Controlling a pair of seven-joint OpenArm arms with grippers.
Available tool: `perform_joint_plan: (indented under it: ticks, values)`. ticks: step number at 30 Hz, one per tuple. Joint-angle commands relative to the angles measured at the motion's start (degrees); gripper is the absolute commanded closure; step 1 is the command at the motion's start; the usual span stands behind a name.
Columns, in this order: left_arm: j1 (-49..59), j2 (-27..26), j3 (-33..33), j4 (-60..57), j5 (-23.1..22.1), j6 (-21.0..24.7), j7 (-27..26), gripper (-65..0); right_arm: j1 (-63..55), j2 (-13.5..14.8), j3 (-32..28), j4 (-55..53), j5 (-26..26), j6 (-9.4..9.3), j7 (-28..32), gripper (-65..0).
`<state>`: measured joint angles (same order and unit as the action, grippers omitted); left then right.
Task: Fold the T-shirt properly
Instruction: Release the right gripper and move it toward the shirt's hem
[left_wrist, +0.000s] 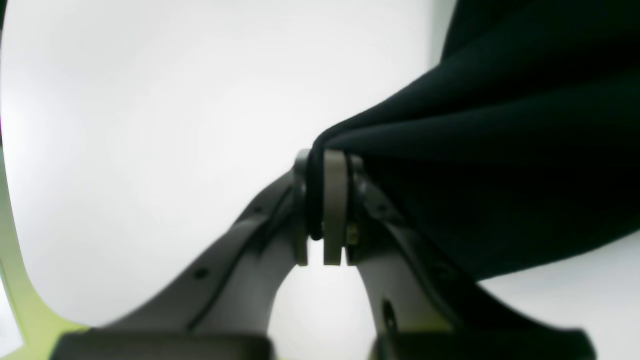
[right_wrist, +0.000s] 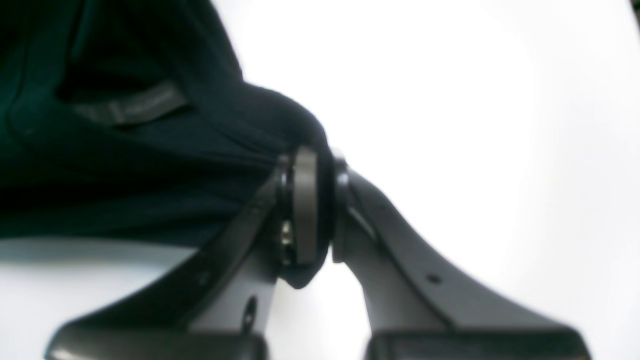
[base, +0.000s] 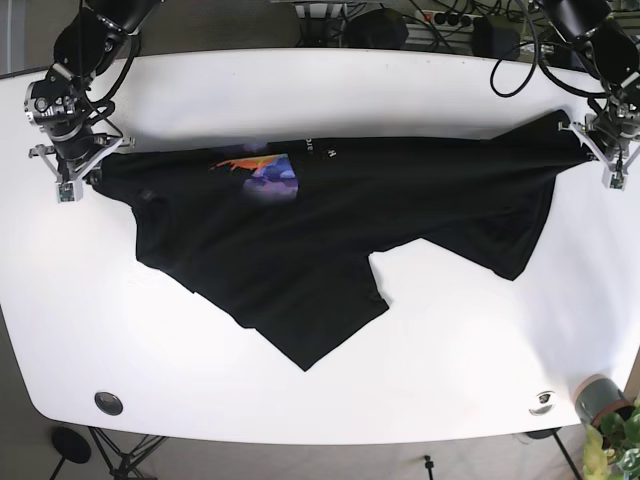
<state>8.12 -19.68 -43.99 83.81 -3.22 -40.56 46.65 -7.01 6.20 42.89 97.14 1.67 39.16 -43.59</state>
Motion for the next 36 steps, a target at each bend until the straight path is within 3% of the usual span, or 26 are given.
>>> perform_joint_plan:
  ticks: [1, 10, 13, 17, 20, 25, 28, 36]
  values:
    - [-0.52, -1.64, -0.45, 0.98, 0.02, 0.56, -1.16, 0.0, 0.02, 0.7, 1.37, 1.36, 0.48, 0.36, 1.53, -2.4]
    - [0.54, -1.55, -0.45, 1.24, 0.02, 0.56, -1.25, 0.0, -0.86, -0.44, 3.13, 1.89, 0.48, 0.36, 1.53, -5.2]
    - [0.63, -1.55, -0.45, 1.33, -0.07, 0.56, -1.25, 0.0, -1.3, -0.61, 3.22, 4.35, 0.48, 0.36, 1.53, -17.0]
    - [0.63, -1.37, -0.45, 1.33, -0.07, 0.56, -1.25, 0.0, -1.3, -2.46, 3.22, 7.08, 0.48, 0.36, 1.53, -40.0]
    - [0.63, -1.28, -0.45, 1.33, -0.07, 0.56, -1.25, 0.0, -1.04, -2.9, 2.78, 9.01, 0.48, 0.36, 1.53, -47.2]
    - [0.54, -1.28, -0.36, 1.33, -0.07, 0.56, -1.25, 0.0, -0.6, -3.34, 1.72, 9.89, 5.23, 0.1, 1.53, -48.5]
    - [0.45, -1.28, -0.28, 1.33, -0.07, 0.56, -1.25, 0.0, 1.25, -2.2, 1.37, 9.63, 6.99, 0.27, 1.44, -48.5]
    - [0.36, -1.2, -0.19, 1.24, -0.07, 0.56, -1.25, 0.0, 7.05, 0.09, -10.06, 8.83, 6.9, -0.08, -2.34, -48.2]
